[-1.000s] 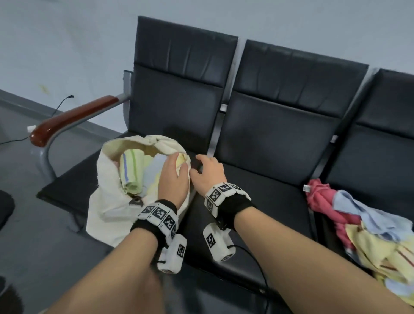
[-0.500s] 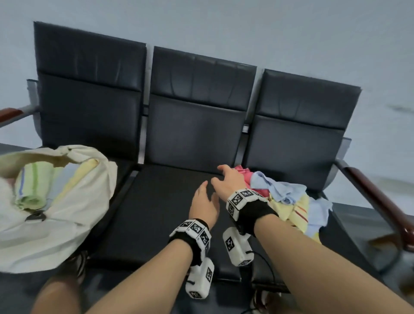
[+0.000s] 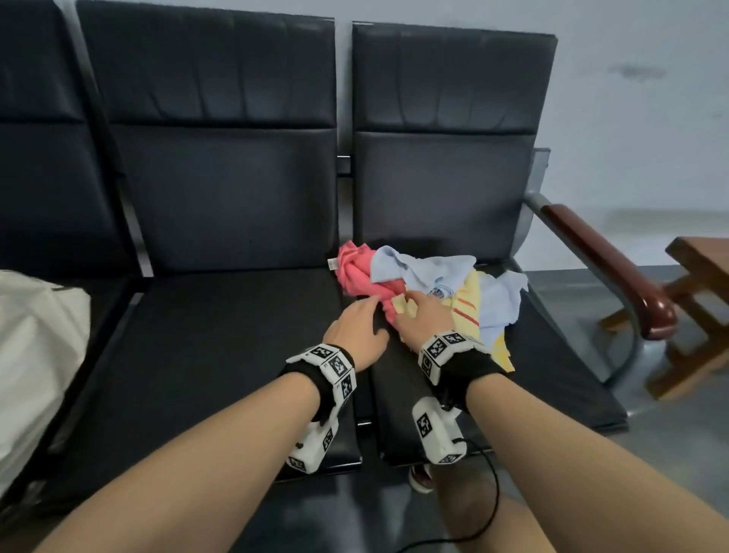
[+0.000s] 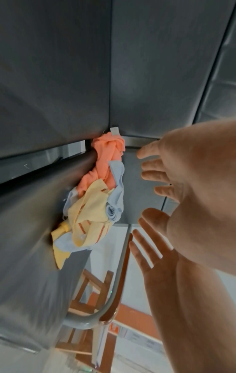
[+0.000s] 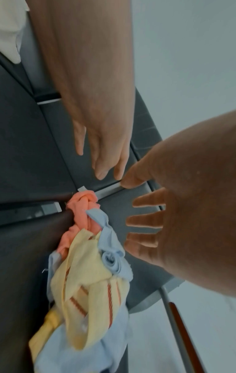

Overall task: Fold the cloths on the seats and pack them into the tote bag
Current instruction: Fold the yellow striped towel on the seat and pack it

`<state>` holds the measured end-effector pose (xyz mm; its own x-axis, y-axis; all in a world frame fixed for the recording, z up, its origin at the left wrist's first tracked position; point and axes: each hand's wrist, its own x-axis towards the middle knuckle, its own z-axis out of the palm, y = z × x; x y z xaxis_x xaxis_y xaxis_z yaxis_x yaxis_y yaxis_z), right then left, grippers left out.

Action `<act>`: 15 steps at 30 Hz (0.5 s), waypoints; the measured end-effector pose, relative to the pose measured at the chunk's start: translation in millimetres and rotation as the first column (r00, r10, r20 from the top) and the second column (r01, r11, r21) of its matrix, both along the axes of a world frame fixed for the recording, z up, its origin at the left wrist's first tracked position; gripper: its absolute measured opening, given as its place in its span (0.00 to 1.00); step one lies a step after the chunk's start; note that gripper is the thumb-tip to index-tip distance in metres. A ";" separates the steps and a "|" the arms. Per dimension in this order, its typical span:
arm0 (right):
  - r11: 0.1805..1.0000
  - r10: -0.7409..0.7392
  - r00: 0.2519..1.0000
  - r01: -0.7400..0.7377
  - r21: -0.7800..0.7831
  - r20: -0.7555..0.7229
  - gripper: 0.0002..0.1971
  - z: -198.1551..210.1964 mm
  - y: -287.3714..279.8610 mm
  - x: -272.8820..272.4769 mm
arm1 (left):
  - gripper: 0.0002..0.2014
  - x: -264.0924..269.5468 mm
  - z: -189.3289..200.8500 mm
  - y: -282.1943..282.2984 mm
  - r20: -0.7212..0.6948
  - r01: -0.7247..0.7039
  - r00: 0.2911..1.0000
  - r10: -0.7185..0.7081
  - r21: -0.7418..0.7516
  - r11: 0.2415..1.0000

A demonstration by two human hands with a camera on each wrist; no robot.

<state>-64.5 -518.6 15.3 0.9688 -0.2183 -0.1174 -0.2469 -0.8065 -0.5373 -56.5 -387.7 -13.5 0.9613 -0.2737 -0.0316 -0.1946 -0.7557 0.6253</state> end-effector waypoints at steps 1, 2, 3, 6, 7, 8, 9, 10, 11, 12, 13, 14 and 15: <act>1.000 -0.014 1.000 0.014 -0.001 -0.013 0.21 -9.7 -9.0 3.5 | 0.32 3.9 -4.2 -6.6 0.000 0.017 1.000 -0.017 0.008 1.000; 1.000 -0.023 0.999 0.022 -0.013 -0.037 0.24 -19.6 -17.5 7.1 | 0.32 7.9 -9.3 -12.7 -0.004 0.029 1.000 -0.028 0.011 1.000; 0.999 -0.022 0.998 0.020 -0.036 -0.065 0.27 -30.2 -26.3 10.6 | 0.32 12.2 -14.9 -18.4 -0.010 0.036 0.999 -0.036 0.011 0.999; 0.993 -0.067 0.988 0.052 -0.103 -0.140 0.30 -57.3 -48.1 16.7 | 0.35 28.2 -34.5 -35.1 -0.038 0.063 0.997 -0.062 0.021 0.998; 0.992 -0.083 0.987 0.068 -0.108 -0.141 0.30 -67.7 -54.1 18.8 | 0.35 33.5 -41.9 -40.6 -0.058 0.065 0.996 -0.064 0.031 0.997; 0.991 -0.088 0.987 0.074 -0.109 -0.135 0.29 -76.7 -58.9 20.4 | 0.36 38.3 -49.4 -45.7 -0.082 0.065 0.995 -0.062 0.042 0.997; 0.990 -0.091 0.987 0.076 -0.117 -0.129 0.29 -84.5 -62.4 21.7 | 0.36 42.1 -55.7 -50.3 -0.101 0.065 0.993 -0.060 0.051 0.997; 0.988 -0.097 0.987 0.081 -0.130 -0.124 0.29 -91.7 -64.9 23.6 | 0.37 45.9 -61.6 -54.5 -0.115 0.067 0.992 -0.060 0.058 0.996; 0.985 -0.109 0.987 0.092 -0.143 -0.121 0.29 -98.5 -67.1 26.0 | 0.37 49.2 -66.8 -58.0 -0.118 0.072 0.991 -0.065 0.061 0.996; 0.982 -0.127 0.984 0.107 -0.153 -0.124 0.29 -102.9 -68.7 27.9 | 0.36 52.1 -72.2 -61.3 -0.116 0.081 0.991 -0.074 0.057 0.995; 0.979 -0.147 0.980 0.125 -0.159 -0.135 0.28 -108.0 -70.4 30.5 | 0.36 54.3 -76.9 -64.6 -0.112 0.094 0.990 -0.088 0.049 0.994; 0.977 -0.163 0.975 0.139 -0.161 -0.150 0.27 -112.5 -71.8 32.5 | 0.36 55.9 -81.6 -67.7 -0.116 0.111 0.988 -0.106 0.043 0.993; 0.976 -0.172 0.971 0.145 -0.161 -0.168 0.27 -116.6 -73.1 33.9 | 0.37 56.8 -86.6 -70.6 -0.132 0.130 0.984 -0.123 0.042 0.991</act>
<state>-30.5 -591.8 -101.3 0.8860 -0.3955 -0.2419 -0.4599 -0.8154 -0.3514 0.3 -458.2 -100.0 0.9060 -0.3879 -0.1694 -0.2114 -0.7614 0.6128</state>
